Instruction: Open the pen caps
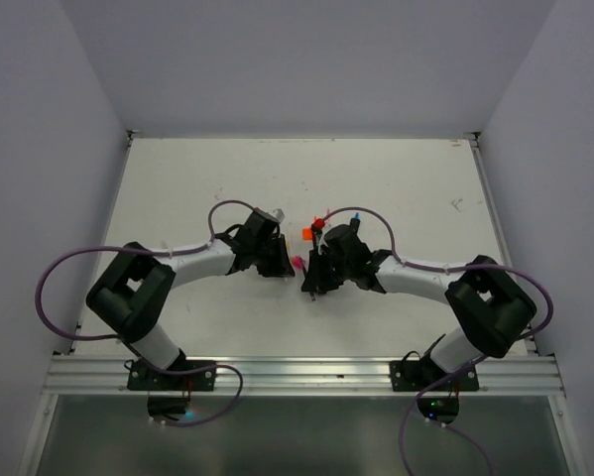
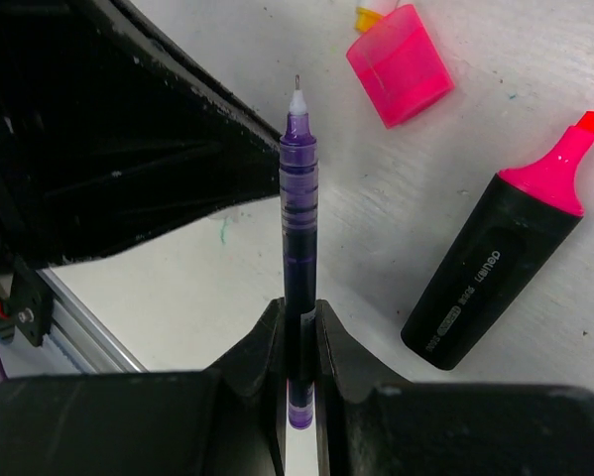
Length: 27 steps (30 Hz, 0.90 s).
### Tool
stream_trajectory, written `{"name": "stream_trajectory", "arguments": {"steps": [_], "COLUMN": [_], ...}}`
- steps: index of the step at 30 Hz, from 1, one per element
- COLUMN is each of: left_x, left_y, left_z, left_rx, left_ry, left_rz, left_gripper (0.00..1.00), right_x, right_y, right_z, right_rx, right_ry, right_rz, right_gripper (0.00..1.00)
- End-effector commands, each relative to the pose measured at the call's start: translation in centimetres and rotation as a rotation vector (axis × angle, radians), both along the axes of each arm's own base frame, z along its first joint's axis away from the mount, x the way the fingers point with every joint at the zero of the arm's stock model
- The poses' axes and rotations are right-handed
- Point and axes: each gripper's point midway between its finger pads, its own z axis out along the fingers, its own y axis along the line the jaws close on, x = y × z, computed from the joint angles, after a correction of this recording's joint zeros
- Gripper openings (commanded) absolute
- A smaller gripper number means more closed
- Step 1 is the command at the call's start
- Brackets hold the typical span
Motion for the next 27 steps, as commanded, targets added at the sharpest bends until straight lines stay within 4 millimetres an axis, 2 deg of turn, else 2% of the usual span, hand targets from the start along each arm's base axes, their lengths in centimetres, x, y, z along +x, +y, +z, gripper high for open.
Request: {"name": "stream_trajectory", "arguments": {"steps": [1, 6, 16, 20, 27], "left_x": [-0.7, -1.3, -0.6, -0.5, -0.3], "left_y": [-1.5, -2.6, -2.2, -2.1, -1.8], "left_z": [-0.2, -0.8, -1.9, -2.0, -1.7], "left_rx": [-0.036, -0.05, -0.004, 0.001, 0.013], "left_ry": [0.037, 0.045, 0.04, 0.039, 0.023], "left_rz": [-0.016, -0.035, -0.005, 0.0, 0.022], "left_gripper": [0.07, 0.11, 0.2, 0.23, 0.29], "right_x": [0.0, -0.3, -0.2, 0.0, 0.1], "right_y": [-0.2, -0.1, -0.6, -0.6, -0.5], "right_z": [-0.8, -1.9, -2.6, -2.2, -1.3], "right_rx": [-0.032, -0.05, -0.078, -0.073, -0.052], "right_ry": [0.031, 0.066, 0.082, 0.071, 0.055], "right_rz": [-0.048, -0.053, -0.104, -0.112, -0.112], "right_gripper": [0.0, 0.01, 0.09, 0.2, 0.29]}}
